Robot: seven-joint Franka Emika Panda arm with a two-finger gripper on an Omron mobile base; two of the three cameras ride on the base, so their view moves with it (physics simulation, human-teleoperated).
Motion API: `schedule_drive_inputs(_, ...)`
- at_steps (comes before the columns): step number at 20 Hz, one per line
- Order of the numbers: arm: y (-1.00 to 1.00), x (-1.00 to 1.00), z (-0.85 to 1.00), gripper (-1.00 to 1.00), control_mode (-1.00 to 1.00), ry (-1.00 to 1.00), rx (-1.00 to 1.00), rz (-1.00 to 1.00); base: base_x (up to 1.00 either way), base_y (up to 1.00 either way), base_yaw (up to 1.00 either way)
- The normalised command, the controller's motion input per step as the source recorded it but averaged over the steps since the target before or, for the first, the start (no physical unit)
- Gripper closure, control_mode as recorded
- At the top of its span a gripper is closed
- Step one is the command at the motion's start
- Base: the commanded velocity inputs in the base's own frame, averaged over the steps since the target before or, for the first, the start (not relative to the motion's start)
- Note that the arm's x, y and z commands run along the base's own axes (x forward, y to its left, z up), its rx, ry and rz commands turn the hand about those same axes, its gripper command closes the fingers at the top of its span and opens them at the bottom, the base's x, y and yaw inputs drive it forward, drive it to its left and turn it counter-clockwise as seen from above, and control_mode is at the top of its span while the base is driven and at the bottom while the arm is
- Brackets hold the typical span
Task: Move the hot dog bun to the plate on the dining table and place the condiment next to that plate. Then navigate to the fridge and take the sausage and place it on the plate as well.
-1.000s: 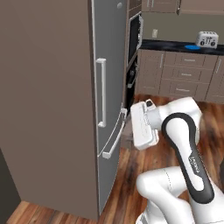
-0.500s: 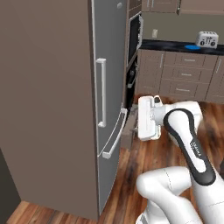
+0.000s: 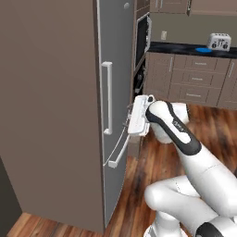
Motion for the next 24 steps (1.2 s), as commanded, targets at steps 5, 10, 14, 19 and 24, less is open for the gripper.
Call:
schedule_drive_inputs(5, -0.01, 0.66, 0.0, -1.0, -1.0, 0.0, 0.09, -0.02, 0.0, 0.0, 0.0)
schedule_drive_inputs(10, 0.03, 0.36, 0.0, -1.0, -1.0, 0.0, 0.08, 0.0, 0.0, 0.0, 0.0)
schedule_drive_inputs(14, 0.19, 0.06, 0.0, -1.0, -1.0, -0.02, 0.0, 0.0, 0.0, 0.0, 0.0)
schedule_drive_inputs(19, 0.28, 0.2, 0.03, -1.0, -1.0, 0.0, 0.0, 0.0, 0.0, 0.0, 0.0)
schedule_drive_inputs(24, 0.05, 0.31, 0.11, -1.0, -1.0, 0.01, 0.0, 0.0, 0.0, 0.0, 0.0)
